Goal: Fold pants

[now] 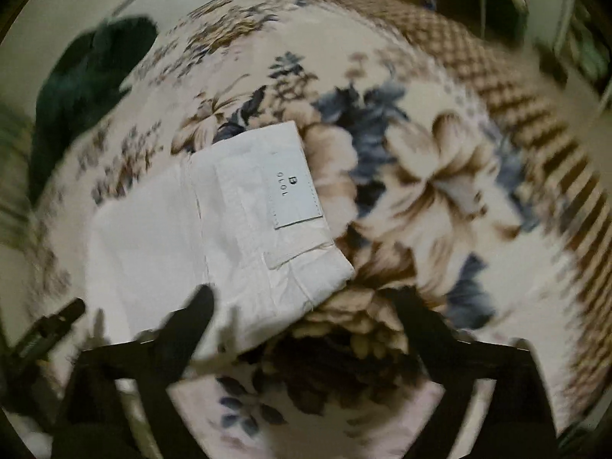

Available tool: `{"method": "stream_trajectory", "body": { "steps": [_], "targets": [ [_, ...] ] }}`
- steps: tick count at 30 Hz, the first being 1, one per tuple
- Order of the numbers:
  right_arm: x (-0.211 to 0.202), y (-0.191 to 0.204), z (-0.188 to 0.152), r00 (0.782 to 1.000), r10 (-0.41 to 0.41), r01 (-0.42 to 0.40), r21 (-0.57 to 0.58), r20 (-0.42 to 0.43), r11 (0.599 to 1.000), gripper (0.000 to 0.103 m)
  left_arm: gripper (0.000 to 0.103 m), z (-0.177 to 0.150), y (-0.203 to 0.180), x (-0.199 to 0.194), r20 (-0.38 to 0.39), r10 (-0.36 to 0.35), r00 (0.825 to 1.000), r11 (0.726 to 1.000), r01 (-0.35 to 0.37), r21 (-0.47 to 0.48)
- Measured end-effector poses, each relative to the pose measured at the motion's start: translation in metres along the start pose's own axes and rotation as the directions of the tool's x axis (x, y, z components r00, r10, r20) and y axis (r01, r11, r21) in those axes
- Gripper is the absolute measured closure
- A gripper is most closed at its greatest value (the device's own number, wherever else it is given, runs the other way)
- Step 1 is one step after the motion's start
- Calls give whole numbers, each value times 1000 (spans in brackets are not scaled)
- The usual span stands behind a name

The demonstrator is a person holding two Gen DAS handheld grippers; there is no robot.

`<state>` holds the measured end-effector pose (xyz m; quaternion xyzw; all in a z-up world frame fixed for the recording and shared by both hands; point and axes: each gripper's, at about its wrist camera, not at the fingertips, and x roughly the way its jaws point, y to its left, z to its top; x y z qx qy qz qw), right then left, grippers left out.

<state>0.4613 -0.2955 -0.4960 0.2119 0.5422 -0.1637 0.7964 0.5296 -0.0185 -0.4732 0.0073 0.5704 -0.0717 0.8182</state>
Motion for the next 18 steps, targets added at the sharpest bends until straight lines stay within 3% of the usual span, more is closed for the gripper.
{"method": "stream_trajectory", "body": {
  "steps": [5, 10, 18],
  "targets": [
    [-44, 21, -8, 993, -91, 99, -112, 74, 989, 2, 14, -17, -20, -33, 7, 51, 999, 998, -51, 28],
    [-99, 32, -24, 989, -82, 103, -176, 125, 979, 1, 14, -31, -32, -74, 54, 86, 995, 996, -87, 19],
    [-208, 30, -52, 978, -32, 82, -240, 205, 967, 1, 14, -58, -50, -181, 157, 117, 981, 993, -119, 1]
  ]
}}
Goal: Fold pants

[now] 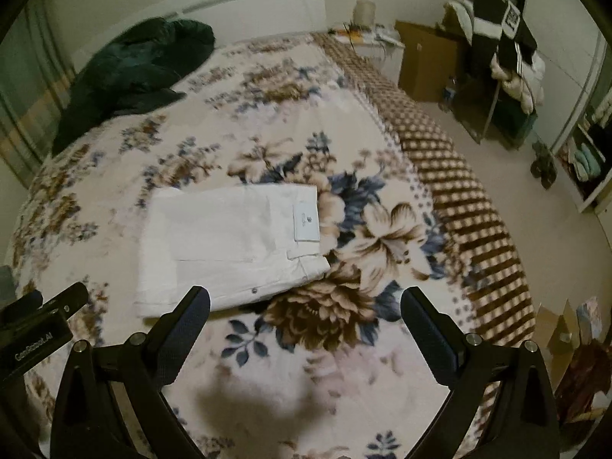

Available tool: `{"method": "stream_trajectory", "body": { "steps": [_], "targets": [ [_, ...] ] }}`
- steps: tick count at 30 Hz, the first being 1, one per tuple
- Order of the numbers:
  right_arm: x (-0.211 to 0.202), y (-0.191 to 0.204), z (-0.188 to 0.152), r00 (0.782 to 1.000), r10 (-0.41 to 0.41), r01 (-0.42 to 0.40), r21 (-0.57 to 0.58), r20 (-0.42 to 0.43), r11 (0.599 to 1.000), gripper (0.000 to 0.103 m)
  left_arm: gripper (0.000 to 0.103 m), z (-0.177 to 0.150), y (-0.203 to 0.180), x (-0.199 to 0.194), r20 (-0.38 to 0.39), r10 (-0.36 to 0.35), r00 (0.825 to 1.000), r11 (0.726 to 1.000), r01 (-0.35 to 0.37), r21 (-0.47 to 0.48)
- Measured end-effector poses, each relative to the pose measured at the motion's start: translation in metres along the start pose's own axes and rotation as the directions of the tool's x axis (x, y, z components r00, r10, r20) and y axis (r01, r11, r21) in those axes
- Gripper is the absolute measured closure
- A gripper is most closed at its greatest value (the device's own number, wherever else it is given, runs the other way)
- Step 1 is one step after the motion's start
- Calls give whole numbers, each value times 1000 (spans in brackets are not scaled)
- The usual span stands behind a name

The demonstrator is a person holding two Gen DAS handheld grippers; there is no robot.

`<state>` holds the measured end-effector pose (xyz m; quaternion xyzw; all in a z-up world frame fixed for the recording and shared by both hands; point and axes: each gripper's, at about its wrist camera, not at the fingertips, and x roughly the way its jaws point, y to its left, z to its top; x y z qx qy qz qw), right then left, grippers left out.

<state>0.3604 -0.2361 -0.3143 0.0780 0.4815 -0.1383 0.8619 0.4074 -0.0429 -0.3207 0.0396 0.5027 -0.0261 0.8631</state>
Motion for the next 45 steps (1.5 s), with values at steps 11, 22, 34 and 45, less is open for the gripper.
{"method": "stream_trajectory", "body": {
  "steps": [11, 22, 34, 45],
  "targets": [
    [-198, -19, -14, 987, 60, -50, -72, 146, 996, 1, 14, -29, 2, -190, 140, 20, 990, 1000, -16, -26],
    [-389, -30, -39, 958, 92, -62, -117, 270, 991, 1, 14, -59, 10, -313, 222, 11, 975, 999, -2, -39],
    [-460, -20, -60, 952, 110, -76, -130, 285, 989, 0, 1, -74, 25, -341, 231, -9, 973, 999, 19, -42],
    [-435, -31, -42, 963, 85, -57, -112, 257, 992, 0, 1, -74, 20, -336, 211, -6, 977, 999, 14, -37]
  ]
}}
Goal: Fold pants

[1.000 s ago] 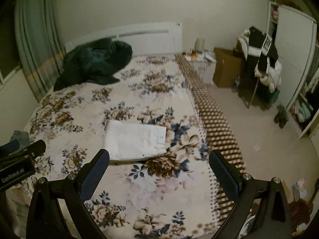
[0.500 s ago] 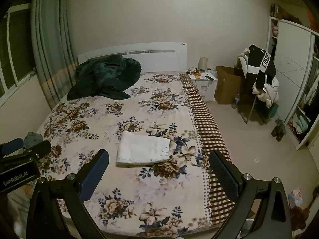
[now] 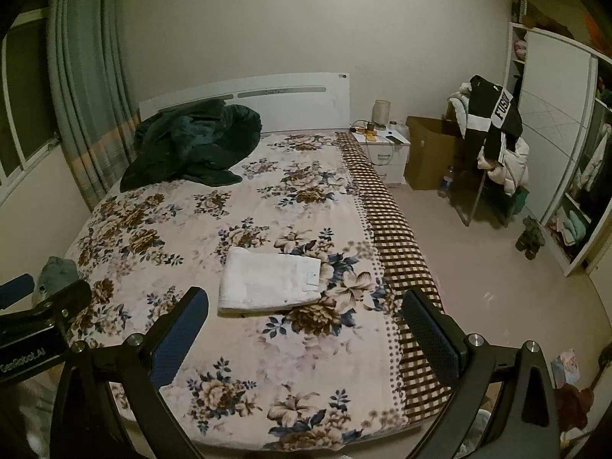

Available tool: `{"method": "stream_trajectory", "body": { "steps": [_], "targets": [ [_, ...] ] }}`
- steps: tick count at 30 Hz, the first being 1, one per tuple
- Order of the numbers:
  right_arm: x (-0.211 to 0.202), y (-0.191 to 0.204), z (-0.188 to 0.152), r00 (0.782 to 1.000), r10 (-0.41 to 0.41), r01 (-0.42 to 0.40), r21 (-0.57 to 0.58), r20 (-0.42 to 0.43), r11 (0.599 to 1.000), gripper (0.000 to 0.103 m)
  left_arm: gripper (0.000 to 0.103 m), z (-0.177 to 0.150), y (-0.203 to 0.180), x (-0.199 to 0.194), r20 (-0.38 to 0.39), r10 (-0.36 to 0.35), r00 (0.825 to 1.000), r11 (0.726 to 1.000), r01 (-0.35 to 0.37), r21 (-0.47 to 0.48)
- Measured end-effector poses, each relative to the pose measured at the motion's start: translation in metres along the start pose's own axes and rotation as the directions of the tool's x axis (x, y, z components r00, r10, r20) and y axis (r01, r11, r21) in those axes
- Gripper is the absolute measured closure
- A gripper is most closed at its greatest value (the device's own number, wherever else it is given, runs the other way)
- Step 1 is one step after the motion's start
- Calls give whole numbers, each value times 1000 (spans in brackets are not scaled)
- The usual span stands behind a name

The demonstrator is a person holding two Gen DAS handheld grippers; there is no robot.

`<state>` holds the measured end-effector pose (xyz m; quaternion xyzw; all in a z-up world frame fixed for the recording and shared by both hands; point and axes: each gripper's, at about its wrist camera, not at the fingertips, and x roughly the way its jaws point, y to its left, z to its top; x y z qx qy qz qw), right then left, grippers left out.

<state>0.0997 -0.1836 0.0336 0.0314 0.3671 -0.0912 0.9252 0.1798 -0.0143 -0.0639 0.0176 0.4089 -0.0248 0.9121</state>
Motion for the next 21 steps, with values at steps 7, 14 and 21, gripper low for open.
{"method": "stream_trajectory", "body": {
  "steps": [7, 14, 21],
  "targets": [
    [20, -6, 2, 1000, -12, 12, 3, -23, 1000, 0, 1, 5, -3, 11, -22, -1, 1000, 1000, 2, 24],
    [28, -10, 7, 1000, -16, 16, 1, -23, 1000, 0, 1, 8, -6, 15, -21, -4, 1000, 1000, 5, 30],
    [30, -9, 8, 1000, -15, 15, -3, -21, 1000, 0, 1, 10, -4, 16, -22, -10, 1000, 999, 11, 37]
  ]
}}
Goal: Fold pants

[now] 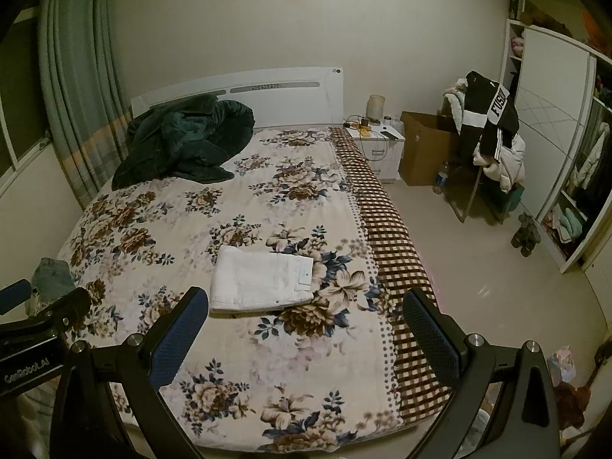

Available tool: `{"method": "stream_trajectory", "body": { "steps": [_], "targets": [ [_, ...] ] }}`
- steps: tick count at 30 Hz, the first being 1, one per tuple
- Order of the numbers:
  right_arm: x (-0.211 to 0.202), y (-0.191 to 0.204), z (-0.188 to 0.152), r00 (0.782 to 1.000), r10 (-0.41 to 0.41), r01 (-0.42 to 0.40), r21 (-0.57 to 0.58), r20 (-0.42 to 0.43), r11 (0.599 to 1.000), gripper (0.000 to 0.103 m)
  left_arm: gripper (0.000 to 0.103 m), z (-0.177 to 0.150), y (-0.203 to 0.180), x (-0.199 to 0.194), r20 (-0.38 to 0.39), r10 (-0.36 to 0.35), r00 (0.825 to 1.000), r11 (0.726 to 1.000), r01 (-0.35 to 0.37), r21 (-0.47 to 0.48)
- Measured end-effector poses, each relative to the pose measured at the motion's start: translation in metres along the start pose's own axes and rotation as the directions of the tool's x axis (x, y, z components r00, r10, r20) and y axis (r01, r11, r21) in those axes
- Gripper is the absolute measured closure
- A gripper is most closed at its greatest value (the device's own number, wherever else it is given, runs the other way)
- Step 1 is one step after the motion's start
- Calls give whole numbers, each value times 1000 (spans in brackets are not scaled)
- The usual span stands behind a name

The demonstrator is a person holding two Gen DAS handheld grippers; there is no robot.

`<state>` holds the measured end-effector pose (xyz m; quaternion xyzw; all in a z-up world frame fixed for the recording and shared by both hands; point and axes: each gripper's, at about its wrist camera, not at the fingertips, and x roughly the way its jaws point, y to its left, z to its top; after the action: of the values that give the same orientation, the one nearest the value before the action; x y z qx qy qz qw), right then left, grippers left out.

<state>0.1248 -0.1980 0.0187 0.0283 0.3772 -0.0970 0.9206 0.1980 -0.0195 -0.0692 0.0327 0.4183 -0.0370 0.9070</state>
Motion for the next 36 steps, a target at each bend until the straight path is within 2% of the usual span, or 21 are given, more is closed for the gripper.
{"method": "stream_trajectory", "body": {
  "steps": [36],
  "targets": [
    [-2, 8, 1, 1000, 5, -5, -2, -2, 1000, 0, 1, 3, 8, -4, 20, 21, 1000, 1000, -21, -22]
  ]
}}
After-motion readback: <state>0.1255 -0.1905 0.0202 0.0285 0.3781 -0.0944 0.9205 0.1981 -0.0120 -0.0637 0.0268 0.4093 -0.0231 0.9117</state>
